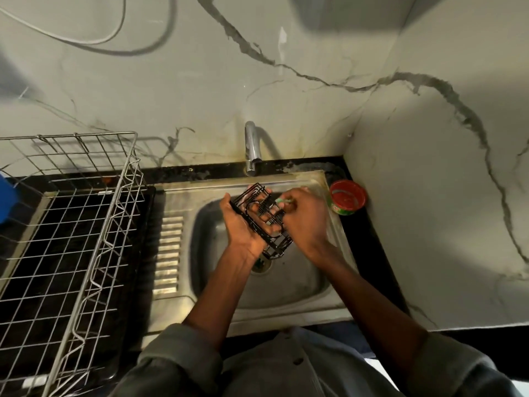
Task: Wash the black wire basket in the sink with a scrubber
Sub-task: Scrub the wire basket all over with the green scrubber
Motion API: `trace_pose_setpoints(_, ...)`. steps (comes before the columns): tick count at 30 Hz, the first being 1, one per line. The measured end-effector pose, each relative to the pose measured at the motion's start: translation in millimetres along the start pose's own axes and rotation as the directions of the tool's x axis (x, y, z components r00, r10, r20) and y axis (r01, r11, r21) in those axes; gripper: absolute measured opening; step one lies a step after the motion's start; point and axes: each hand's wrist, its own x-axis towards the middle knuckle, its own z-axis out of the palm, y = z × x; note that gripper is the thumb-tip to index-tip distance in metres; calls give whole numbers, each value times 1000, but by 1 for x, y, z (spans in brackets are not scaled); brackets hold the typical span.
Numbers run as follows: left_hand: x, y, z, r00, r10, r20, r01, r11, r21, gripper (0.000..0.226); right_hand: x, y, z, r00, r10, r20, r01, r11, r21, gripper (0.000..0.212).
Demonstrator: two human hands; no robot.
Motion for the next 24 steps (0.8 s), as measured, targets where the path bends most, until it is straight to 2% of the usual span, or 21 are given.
trace_pose_setpoints(2,-1,0,2,1000,5,-9,-6,998,-64,87,-10,-14,1,979,-199,38,200,980,-17,19)
trace_pose_setpoints(3,-2,0,4,1000,5,-6,-6,996,-91,86,-9,-17,1,971,-237,35,237,971,-18,22)
trace_pose_setpoints(4,-1,-1,5,1000,5,9,-4,996,-84,86,-2,-15,1,982,-190,3,190,981,-32,22)
trace_pose_setpoints(5,-1,-3,6,1000,-2,26,4,997,-71,85,7,-11,1,996,-83,-37,83,996,-19,21)
trace_pose_setpoints(7,0,-6,7,999,2,48,0,999,-41,77,22,-6,1,997,60,-50,-57,997,43,29)
trace_pose_setpoints(10,-1,-4,8,994,6,113,1,998,-56,69,25,-9,-3,999,-20,-48,27,986,162,28)
trace_pose_setpoints(12,-1,-3,8,991,13,134,-7,999,-45,67,27,-13,-5,998,13,-54,0,972,234,23)
trace_pose_setpoints(15,-1,-2,6,991,19,136,-18,1000,-13,70,33,-19,-7,998,53,22,-57,949,310,16)
trace_pose_setpoints(16,0,-1,3,991,26,132,-25,1000,-14,73,35,-19,-8,995,83,59,-100,917,386,15)
trace_pose_setpoints(18,4,2,-4,993,33,110,-32,999,-11,73,36,-15,-15,973,190,128,-229,781,582,16)
trace_pose_setpoints(20,7,2,-7,994,29,106,-29,1000,4,69,37,-6,-20,948,282,150,-305,658,688,17)
trace_pose_setpoints(23,6,-1,-2,995,16,99,-20,999,48,61,38,6,-18,921,362,146,-353,611,708,15)
trace_pose_setpoints(24,6,-2,0,996,20,90,-26,997,67,61,38,9,-16,919,375,126,-355,641,681,14)
